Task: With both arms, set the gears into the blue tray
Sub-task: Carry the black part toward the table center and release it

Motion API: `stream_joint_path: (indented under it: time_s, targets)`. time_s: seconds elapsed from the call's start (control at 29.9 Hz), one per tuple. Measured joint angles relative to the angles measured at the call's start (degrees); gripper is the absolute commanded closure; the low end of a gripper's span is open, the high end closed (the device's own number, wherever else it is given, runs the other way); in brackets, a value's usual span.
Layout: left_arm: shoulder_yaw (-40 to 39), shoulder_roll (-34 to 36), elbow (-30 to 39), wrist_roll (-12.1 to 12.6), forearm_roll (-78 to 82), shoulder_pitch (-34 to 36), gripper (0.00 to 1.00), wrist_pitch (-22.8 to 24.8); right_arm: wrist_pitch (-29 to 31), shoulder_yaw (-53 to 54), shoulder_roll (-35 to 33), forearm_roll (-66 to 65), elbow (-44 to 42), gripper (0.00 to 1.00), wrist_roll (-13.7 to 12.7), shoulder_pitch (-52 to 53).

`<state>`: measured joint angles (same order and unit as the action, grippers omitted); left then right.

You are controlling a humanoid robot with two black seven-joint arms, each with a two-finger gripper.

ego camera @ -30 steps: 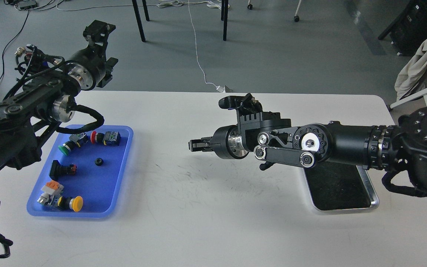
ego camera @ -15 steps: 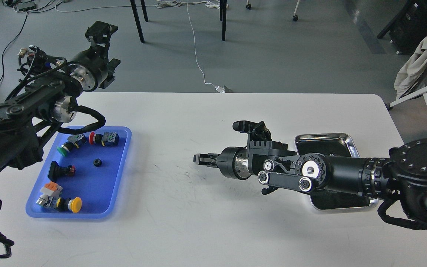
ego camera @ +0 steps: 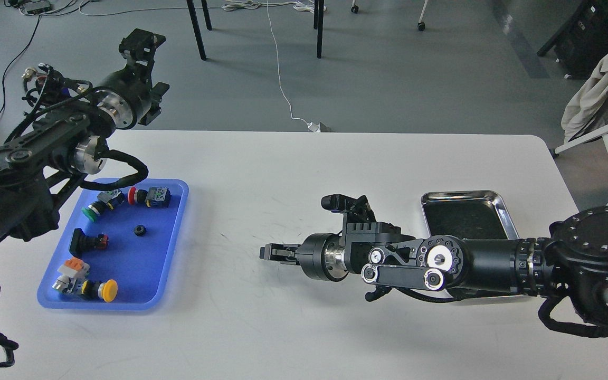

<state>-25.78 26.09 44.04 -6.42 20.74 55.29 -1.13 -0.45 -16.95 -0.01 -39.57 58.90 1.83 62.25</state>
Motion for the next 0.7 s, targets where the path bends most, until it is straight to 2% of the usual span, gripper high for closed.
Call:
stream_joint_path:
  time_s: [0.1,0.17,0.2,0.37,0.57,0.7]
  targets:
    - [0.03,0.0,0.0,0.0,0.0,0.0,0.0,-0.06,-0.01,-0.01,0.0,0.0,0.0,0.57,0.0,-0.23]
    - [0.03,0.0,0.0,0.0,0.0,0.0,0.0,-0.11,-0.22,-0.01,0.01,-0.02,0.0,0.3,0.0,-0.43]
    - [0.03,0.01,0.0,-0.02,0.0,0.0,0.0,-0.15,-0.34,-0.01,0.01,-0.04,-0.01,0.2,0.0,-0.56]
    - [0.03,0.02,-0.01,-0.08,0.0,-0.04,0.0,-0.19,-0.59,0.18,0.02,-0.05,-0.15,0.06,0.18,-0.79]
    - [0.19,0.03,-0.01,-0.09,0.0,-0.09,0.0,-0.19,-0.05,3.26,0.01,-0.01,-0.74,0.04,0.16,-0.16]
    - [0.27,0.09,-0.02,-0.09,0.0,-0.09,0.0,-0.19,1.1,9.86,0.0,0.08,-0.98,0.03,0.0,2.03]
